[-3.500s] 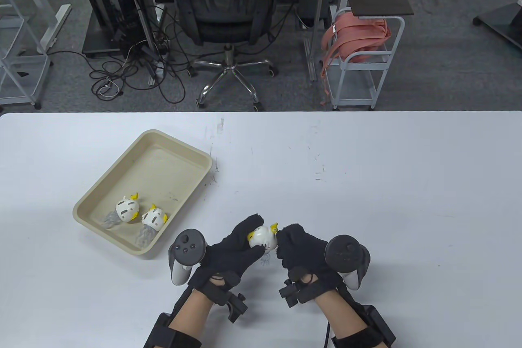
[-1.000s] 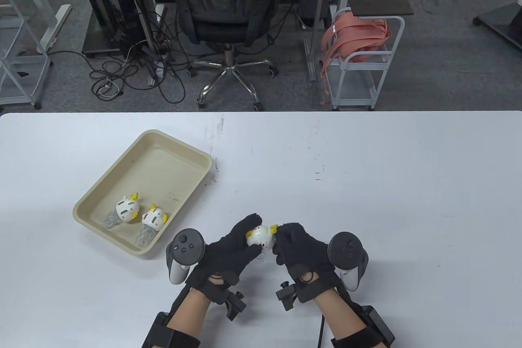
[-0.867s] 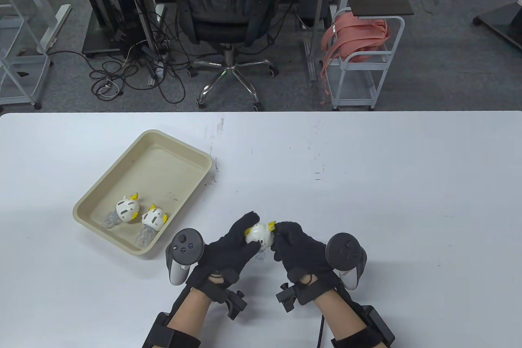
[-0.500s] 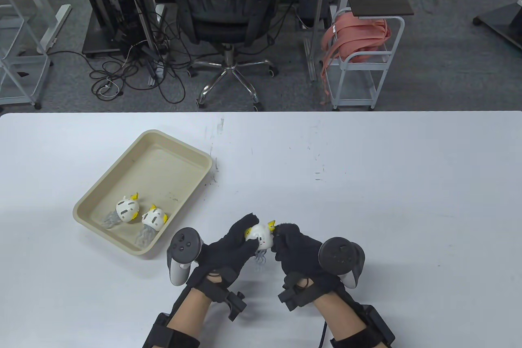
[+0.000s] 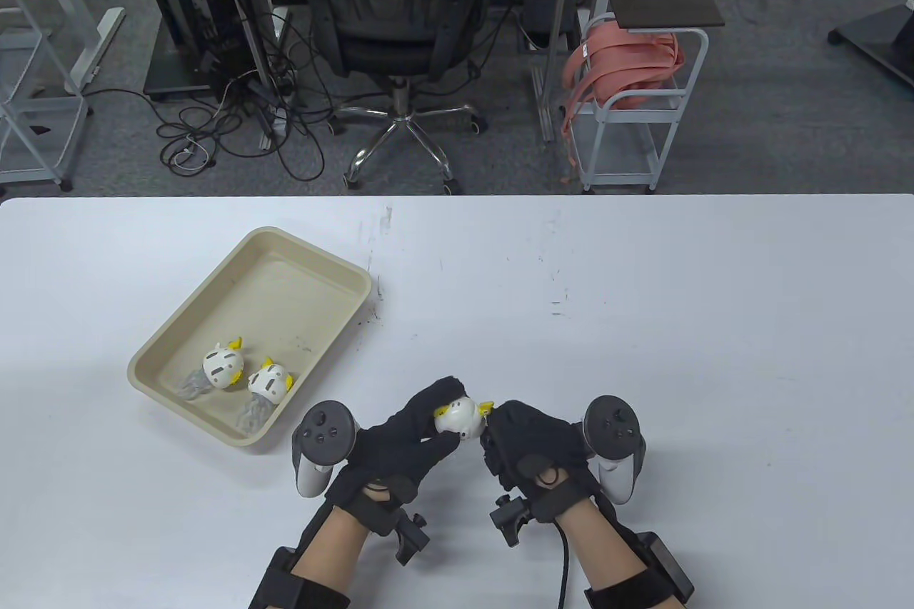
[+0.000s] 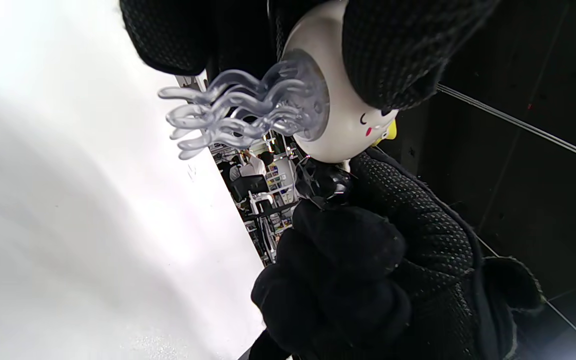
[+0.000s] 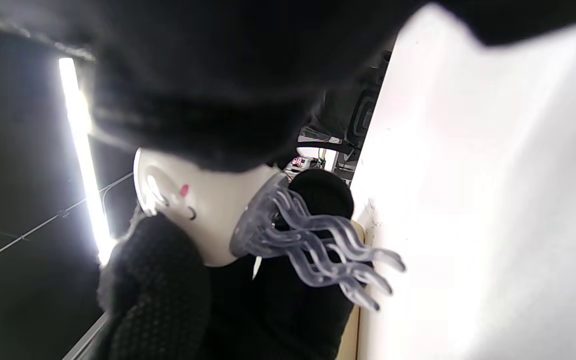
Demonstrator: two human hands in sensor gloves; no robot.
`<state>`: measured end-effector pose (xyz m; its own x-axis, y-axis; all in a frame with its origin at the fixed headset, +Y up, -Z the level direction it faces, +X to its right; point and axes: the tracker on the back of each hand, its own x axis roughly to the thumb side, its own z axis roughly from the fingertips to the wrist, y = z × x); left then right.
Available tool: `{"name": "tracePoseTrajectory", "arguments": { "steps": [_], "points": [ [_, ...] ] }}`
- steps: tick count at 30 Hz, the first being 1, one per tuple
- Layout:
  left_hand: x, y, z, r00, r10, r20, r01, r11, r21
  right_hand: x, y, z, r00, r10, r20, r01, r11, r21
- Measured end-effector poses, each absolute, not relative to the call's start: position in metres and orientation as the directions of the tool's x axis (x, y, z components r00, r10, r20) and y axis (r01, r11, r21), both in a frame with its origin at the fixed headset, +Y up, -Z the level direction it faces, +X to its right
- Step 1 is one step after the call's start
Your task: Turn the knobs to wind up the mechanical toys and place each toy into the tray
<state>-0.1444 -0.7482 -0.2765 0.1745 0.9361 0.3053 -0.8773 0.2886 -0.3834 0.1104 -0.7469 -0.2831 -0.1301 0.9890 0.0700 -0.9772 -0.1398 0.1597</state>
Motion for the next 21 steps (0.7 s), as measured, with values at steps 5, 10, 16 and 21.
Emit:
{"name": "tracePoseTrajectory", "arguments": {
  "steps": [5, 10, 16, 21],
  "points": [
    [-0.145, -0.749, -0.277, 0.176, 0.936, 0.306, -0.879, 0.289, -0.379, 0.109, -0.745, -0.282, -0.155, 0.983, 0.101, -0.976, -0.168, 0.141],
    [-0.145, -0.749, -0.277, 0.198, 0.933, 0.300, -0.879, 0.305, -0.367, 0.109, -0.744, -0.280, -0.195, 0.972, 0.134, -0.971, -0.210, 0.111],
    [-0.146, -0.753, -0.277, 0.209, 0.941, 0.267, -0.890, 0.296, -0.347, 0.104, -0.735, -0.275, -0.250, 0.939, 0.237, -0.960, -0.271, 0.062],
    [-0.151, -0.755, -0.278, 0.167, 0.961, 0.223, -0.917, 0.234, -0.323, 0.095, -0.731, -0.271, -0.288, 0.908, 0.303, -0.937, -0.333, 0.108]
  ]
}}
